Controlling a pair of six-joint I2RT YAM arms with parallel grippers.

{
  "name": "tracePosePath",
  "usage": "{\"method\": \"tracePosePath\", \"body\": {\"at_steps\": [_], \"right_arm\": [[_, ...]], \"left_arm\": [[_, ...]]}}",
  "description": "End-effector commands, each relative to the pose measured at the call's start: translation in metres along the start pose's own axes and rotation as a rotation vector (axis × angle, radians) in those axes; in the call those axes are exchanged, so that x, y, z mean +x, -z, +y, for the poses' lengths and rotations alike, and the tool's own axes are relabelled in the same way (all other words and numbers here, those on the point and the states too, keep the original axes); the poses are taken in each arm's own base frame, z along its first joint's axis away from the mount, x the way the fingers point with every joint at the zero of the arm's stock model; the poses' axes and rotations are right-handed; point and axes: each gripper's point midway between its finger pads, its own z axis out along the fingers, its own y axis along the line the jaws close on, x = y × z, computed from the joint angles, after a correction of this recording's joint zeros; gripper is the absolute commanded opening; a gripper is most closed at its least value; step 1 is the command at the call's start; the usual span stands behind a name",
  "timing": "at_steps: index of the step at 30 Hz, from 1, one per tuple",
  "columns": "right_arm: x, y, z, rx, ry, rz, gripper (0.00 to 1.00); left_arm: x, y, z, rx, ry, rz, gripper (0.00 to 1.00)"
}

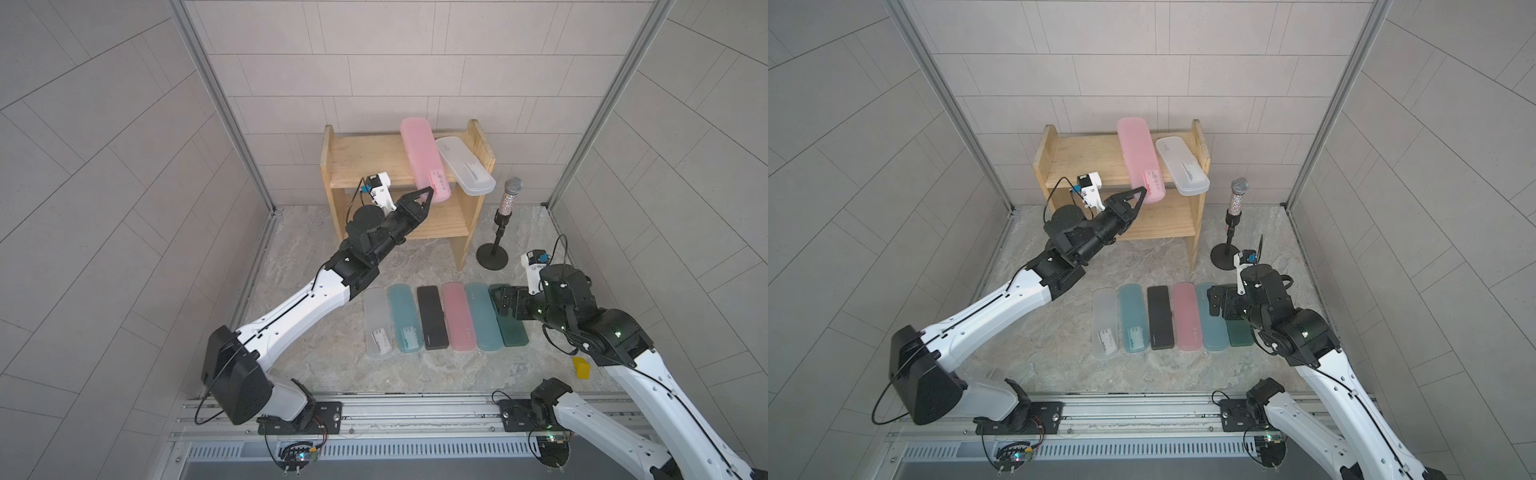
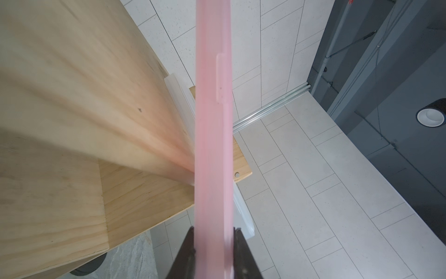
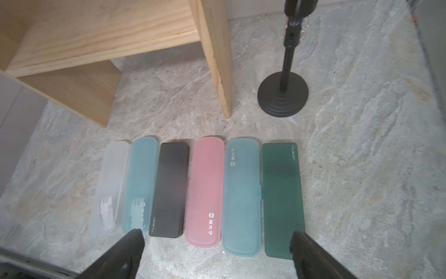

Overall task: Remove the pencil cases from the shelf
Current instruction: Pick up the pencil case from the shelf.

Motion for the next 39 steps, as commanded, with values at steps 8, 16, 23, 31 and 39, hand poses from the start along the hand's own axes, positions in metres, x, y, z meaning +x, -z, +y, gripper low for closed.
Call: {"method": "tracePosePath", "body": {"at_steps": [8,16,23,31,39], "right_arm": [[-0.051,0.052,0.103,-0.376,0.098,-0.191,1.0],[-0.064,0.043,0.215,-0.547,0.198,-0.209,1.0],[-0.068,0.018,0.285,-0.606,0.208,-0.208,1.0],[-0.077,0.003,0.339,-0.662,0.207,-0.206,1.0],[-0.077,-0.023,0.357,-0.608,0.25,-0.183,1.0]], "left_arm": [[0.011,0.148,0.043,0.008,-0.449,-0.091,0.0],[0.025,0.223,0.077,0.013,-0.526,-0.141,0.0],[0.033,0.236,0.082,0.03,-0.534,-0.128,0.0],[0.035,0.244,0.088,0.029,-0.536,-0.131,0.0],[0.033,0.253,0.087,0.029,-0.54,-0.145,0.0]]}}
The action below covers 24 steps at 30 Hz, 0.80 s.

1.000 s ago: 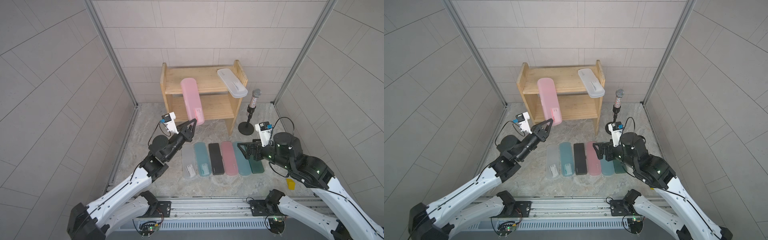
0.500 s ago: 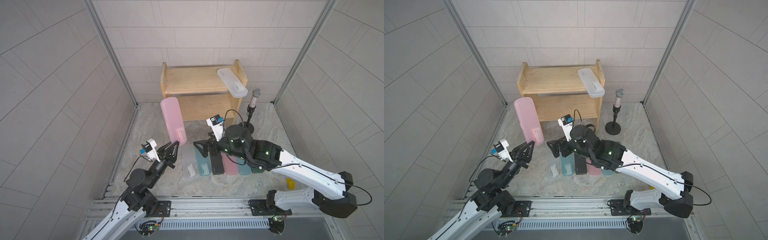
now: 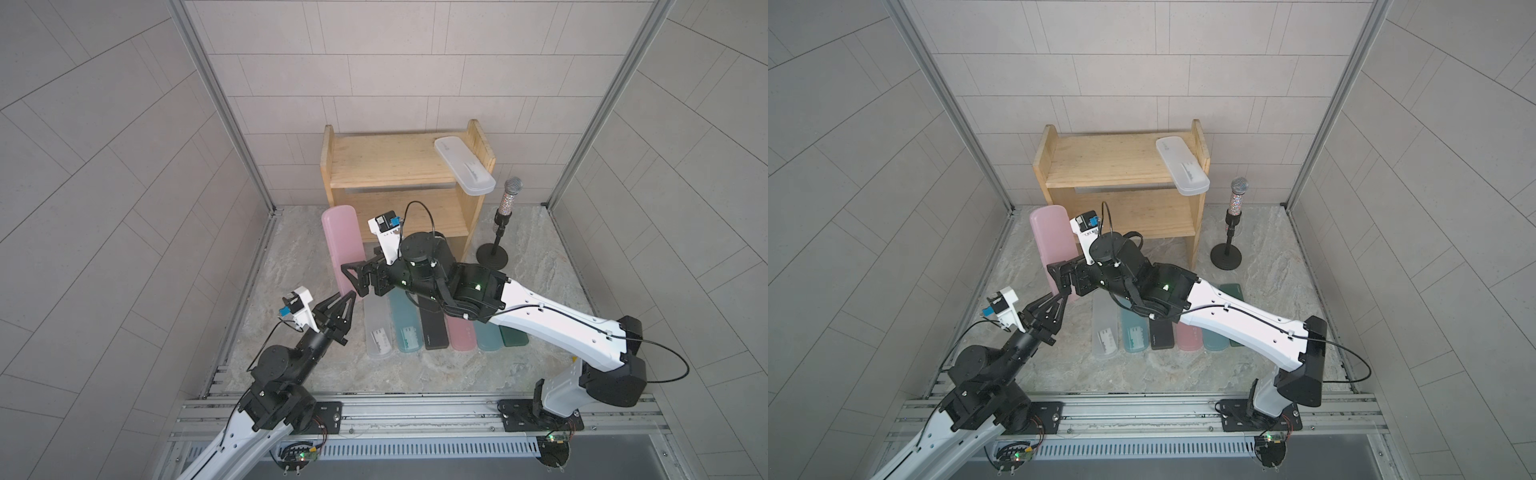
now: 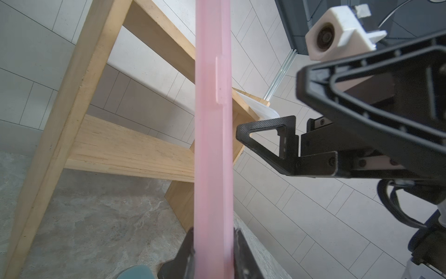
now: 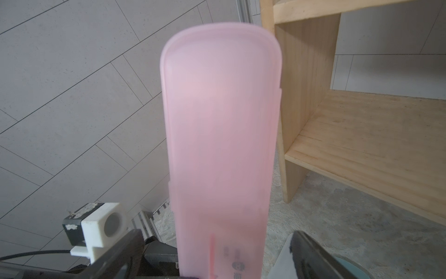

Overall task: Remove the pencil cases from the shelf
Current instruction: Pick up the pencil case from the shelf, then place the pencil case at the center of the board.

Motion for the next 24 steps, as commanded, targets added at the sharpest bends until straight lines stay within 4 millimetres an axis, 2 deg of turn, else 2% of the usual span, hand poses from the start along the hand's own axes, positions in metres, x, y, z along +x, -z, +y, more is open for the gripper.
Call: {"method": "tracePosePath", "body": {"at_steps": [1,9,17,21,24], "right_arm": [[-0.001,-0.006,0.003,0.009,0.016,0.003,1.0],[0.001,-0.018,0.008,-0.004,0.015,0.021,1.0],[0.009,-0.031,0.006,0.019,0.024,0.052,1.0],[0.015,-0.038,0.003,0.031,0.023,0.067,0.96],[0.017,-0.039,0.0,0.046,0.022,0.069,0.87]], "left_arm": [[-0.004,0.003,-0.001,0.007,-0.02,-0.018,0.0],[-0.002,0.006,-0.001,0.007,-0.02,-0.01,0.0],[0.001,0.006,0.0,0.006,-0.024,0.002,0.0],[0.002,0.007,0.001,0.005,-0.024,0.005,0.0],[0.003,0.009,0.002,0.001,-0.024,0.004,0.0]]}}
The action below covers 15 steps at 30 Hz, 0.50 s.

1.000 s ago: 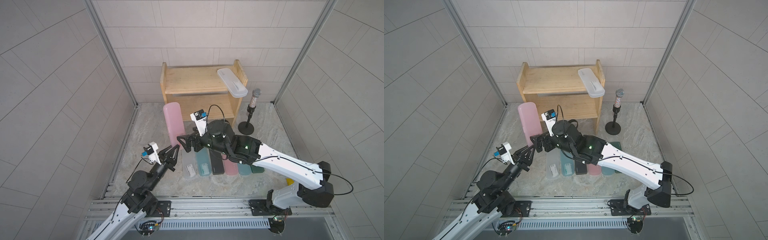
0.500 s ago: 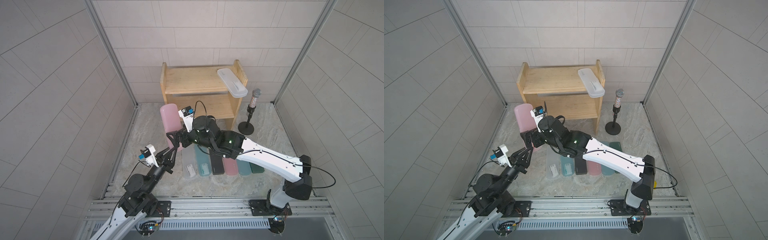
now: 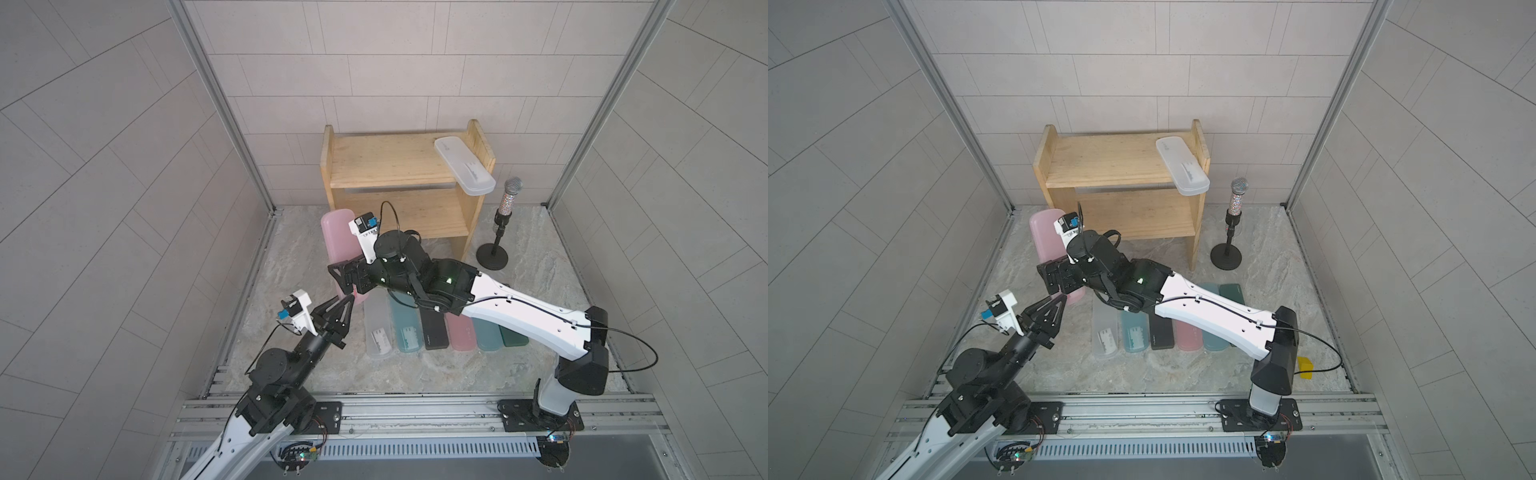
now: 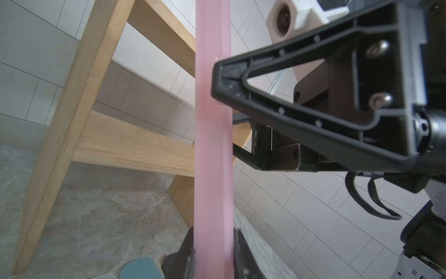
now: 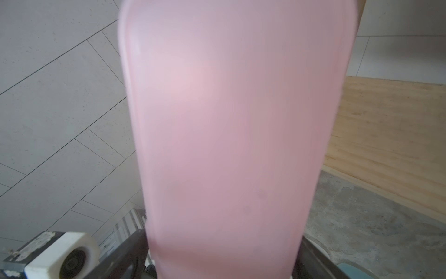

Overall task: Remove the pencil cases from the shelf
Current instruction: Place the pencil case at the center of the board.

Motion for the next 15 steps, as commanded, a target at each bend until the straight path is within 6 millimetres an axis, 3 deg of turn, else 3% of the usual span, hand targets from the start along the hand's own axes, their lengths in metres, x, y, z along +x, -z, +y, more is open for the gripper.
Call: {"method": "tracePosePath", "body": {"at_steps": [1,3,5,7,10,11,12,15], "right_arm": [[0.0,0.001,-0.001,0.021,0.003,-0.002,0.84],[0.001,0.002,-0.003,0.025,-0.003,-0.005,0.75],[0.0,0.005,-0.004,0.026,-0.01,-0.016,0.64],[0.0,0.008,-0.007,0.028,-0.018,-0.025,0.57],[-0.002,0.018,-0.015,0.038,-0.03,-0.034,0.54],[-0.004,0.024,-0.019,0.045,-0.033,-0.041,0.54],[-0.004,0.03,-0.027,0.06,-0.039,-0.046,0.54],[0.002,0.052,-0.065,0.166,-0.065,-0.041,0.55]], "left_arm": [[-0.004,0.003,-0.002,0.013,-0.022,-0.021,0.0],[-0.002,0.003,0.0,0.003,-0.026,-0.016,0.06],[-0.002,0.005,0.003,-0.012,-0.032,-0.013,0.27],[-0.001,0.006,0.007,-0.03,-0.042,-0.015,0.42],[-0.003,0.01,0.016,-0.08,-0.051,-0.024,0.87],[-0.003,0.011,0.019,-0.103,-0.055,-0.017,0.95],[-0.003,0.011,0.023,-0.128,-0.062,-0.011,1.0],[-0.009,0.015,0.029,-0.183,-0.099,-0.012,1.0]]}}
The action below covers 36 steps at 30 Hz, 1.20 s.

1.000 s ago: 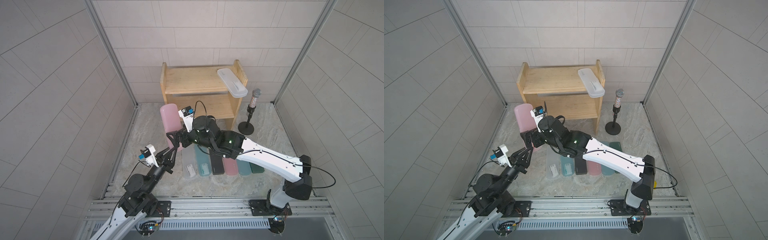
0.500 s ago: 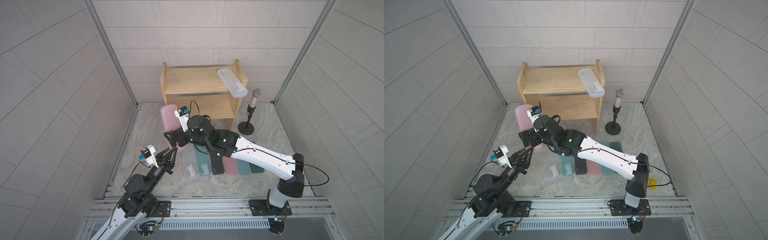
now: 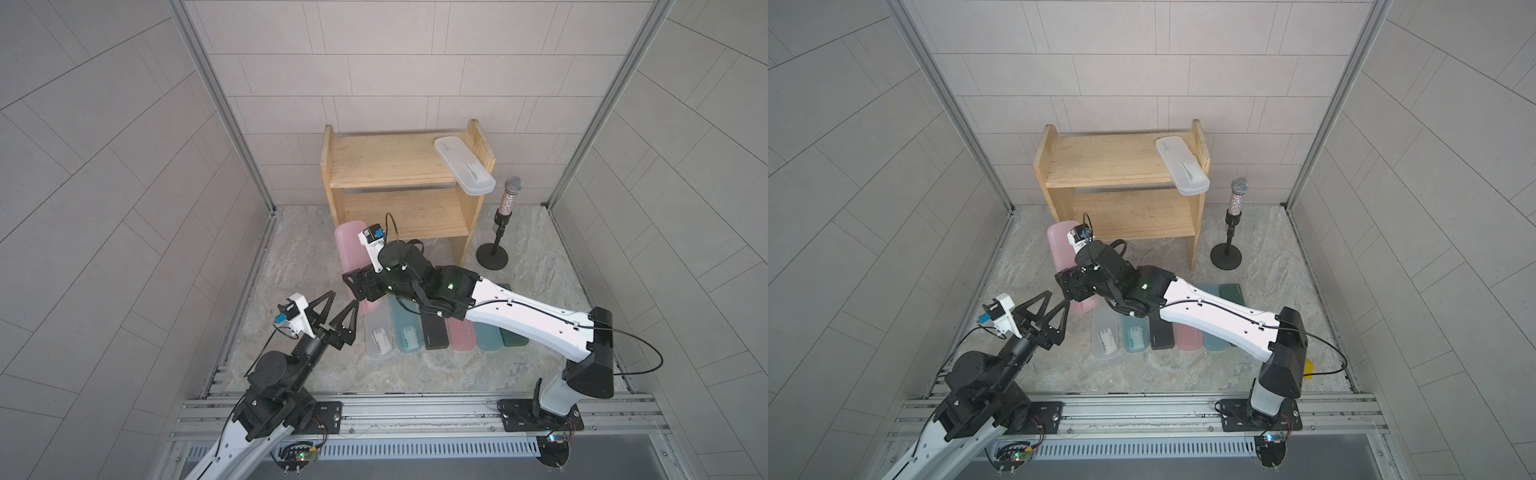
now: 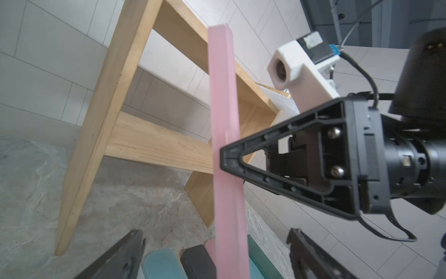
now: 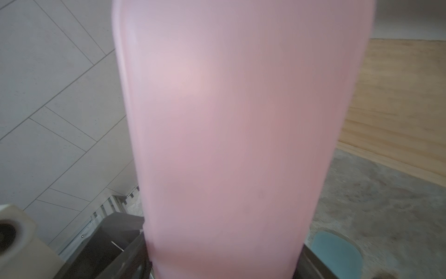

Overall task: Remove the pencil cases from the shelf
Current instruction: Place the pencil case at the center of the board.

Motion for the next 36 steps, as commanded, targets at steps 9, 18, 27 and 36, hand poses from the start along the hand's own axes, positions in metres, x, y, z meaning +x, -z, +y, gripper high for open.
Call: {"method": "tracePosePath", "body": {"at_steps": [9,18,27,36], "right_arm": [[0.047,0.028,-0.072,0.125,-0.136,0.06,0.57],[0.105,-0.048,-0.037,0.013,-0.239,0.181,0.57],[0.137,-0.11,-0.008,-0.023,-0.324,0.244,0.59],[0.162,-0.144,-0.006,-0.01,-0.394,0.266,0.6]], "left_arm": [[-0.068,0.004,0.012,-0.25,-0.209,-0.034,1.0],[-0.089,0.018,0.014,-0.311,-0.206,-0.042,1.0],[-0.11,0.034,0.018,-0.38,-0.254,-0.043,1.0],[-0.119,0.047,0.008,-0.329,-0.214,-0.051,1.0]]}}
